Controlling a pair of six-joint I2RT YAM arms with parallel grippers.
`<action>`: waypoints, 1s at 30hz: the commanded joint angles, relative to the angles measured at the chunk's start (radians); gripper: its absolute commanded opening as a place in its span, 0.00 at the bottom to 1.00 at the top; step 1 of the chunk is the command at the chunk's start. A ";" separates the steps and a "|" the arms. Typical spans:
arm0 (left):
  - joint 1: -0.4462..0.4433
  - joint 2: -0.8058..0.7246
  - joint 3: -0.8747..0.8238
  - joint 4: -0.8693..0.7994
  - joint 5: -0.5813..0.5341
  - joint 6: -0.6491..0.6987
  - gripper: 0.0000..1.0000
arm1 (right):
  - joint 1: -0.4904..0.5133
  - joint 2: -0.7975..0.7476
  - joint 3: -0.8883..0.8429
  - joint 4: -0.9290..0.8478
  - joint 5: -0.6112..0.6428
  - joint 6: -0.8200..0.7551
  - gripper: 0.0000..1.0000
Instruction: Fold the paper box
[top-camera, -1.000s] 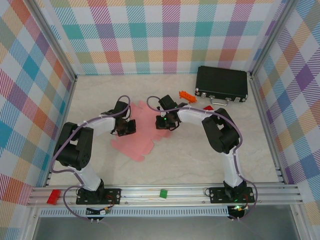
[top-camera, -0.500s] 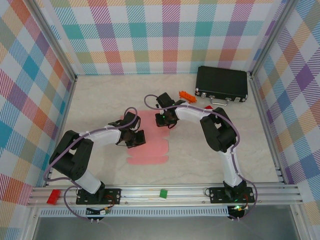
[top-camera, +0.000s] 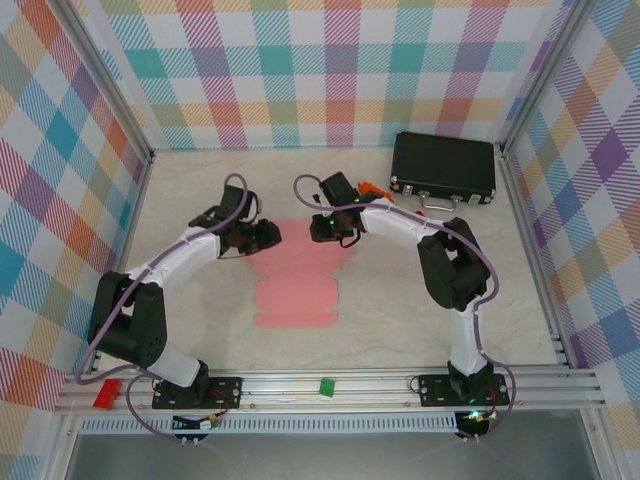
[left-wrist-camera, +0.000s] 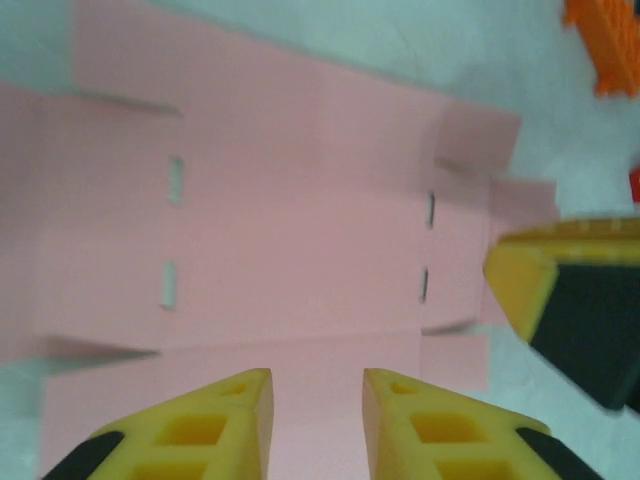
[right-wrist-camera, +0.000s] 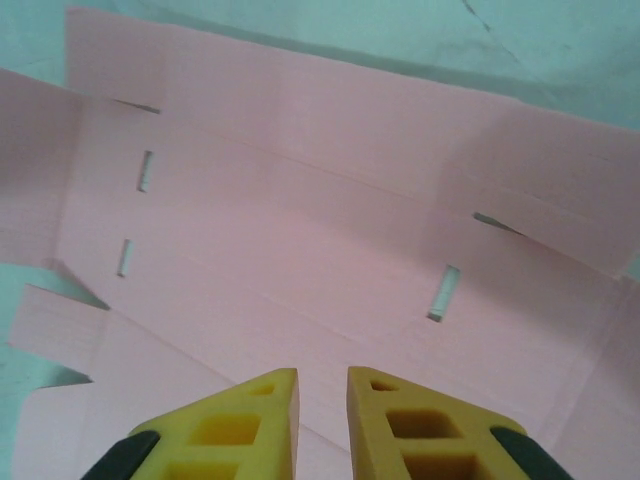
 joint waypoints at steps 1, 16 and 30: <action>0.051 0.053 0.070 -0.046 -0.036 0.077 0.31 | 0.000 0.016 0.030 0.027 -0.090 0.027 0.21; 0.136 0.411 0.394 -0.100 -0.086 0.192 0.49 | 0.004 0.155 0.067 0.023 -0.132 0.095 0.19; 0.135 0.504 0.449 -0.167 -0.015 0.209 0.50 | 0.018 0.183 0.056 0.026 -0.115 0.126 0.18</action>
